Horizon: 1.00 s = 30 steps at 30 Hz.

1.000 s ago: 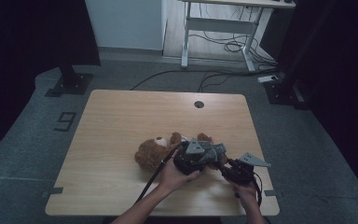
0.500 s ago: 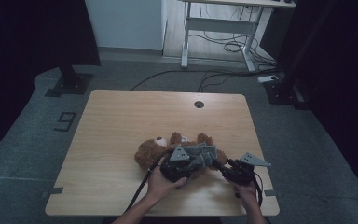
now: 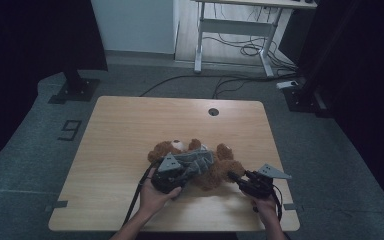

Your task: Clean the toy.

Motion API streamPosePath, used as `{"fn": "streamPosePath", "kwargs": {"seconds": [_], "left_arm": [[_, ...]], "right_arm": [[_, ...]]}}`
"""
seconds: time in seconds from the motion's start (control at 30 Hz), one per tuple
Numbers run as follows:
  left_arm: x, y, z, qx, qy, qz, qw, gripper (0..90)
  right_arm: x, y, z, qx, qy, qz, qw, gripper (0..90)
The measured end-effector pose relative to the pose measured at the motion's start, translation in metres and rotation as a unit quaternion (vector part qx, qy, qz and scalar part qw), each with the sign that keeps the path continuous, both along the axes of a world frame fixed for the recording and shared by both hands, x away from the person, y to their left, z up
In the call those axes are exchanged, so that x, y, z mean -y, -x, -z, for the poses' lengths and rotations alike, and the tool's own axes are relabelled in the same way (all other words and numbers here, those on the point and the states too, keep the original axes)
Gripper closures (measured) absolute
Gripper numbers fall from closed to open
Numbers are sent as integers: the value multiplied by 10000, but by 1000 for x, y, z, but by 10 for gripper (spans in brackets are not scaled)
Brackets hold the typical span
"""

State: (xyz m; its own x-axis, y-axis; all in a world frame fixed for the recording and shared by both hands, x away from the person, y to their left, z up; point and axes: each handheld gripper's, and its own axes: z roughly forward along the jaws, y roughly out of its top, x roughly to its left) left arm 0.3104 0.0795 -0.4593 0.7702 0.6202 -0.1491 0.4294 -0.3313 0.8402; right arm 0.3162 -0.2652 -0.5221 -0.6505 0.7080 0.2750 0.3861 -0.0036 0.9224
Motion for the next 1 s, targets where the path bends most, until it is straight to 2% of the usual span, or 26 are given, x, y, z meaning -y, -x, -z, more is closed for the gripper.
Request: {"fn": "streamPosePath", "kwargs": {"seconds": [0.03,0.1,0.2,0.5,0.57,0.6,0.67,0.73,0.8,0.87,1.0], "left_arm": [[0,0,0,0,0,0,10000,753],[-13,-2,1,-10,13,-131,9999,753],[-37,-4,4,-104,154,-317,9993,753],[-67,-3,0,-30,223,-601,9979,751],[-82,-6,4,-90,260,-775,9966,750],[-82,-6,4,-90,260,-775,9966,751],[-98,-9,14,-273,255,-926,9950,750],[-101,-9,17,-321,301,-933,9947,749],[-102,-7,16,-275,403,-913,9946,748],[-96,-5,9,-163,462,-851,9952,749],[-74,-1,-10,72,583,-540,9968,748]], "right_arm": [[0,0,0,0,0,0,10000,575],[1,0,0,-13,-6,9,10000,575],[0,0,1,0,-29,-39,10000,575],[-1,0,1,-10,-34,-42,10000,575],[-1,0,1,-11,-33,-42,10000,575],[-1,0,1,-11,-33,-42,10000,575],[0,0,1,-13,-37,-38,10000,576],[0,-1,1,-19,-44,-36,10000,576],[0,-1,1,-33,-47,-29,10000,576],[0,-1,1,-43,-51,-18,10000,576],[0,-1,2,-53,-59,-2,10000,576]]}}
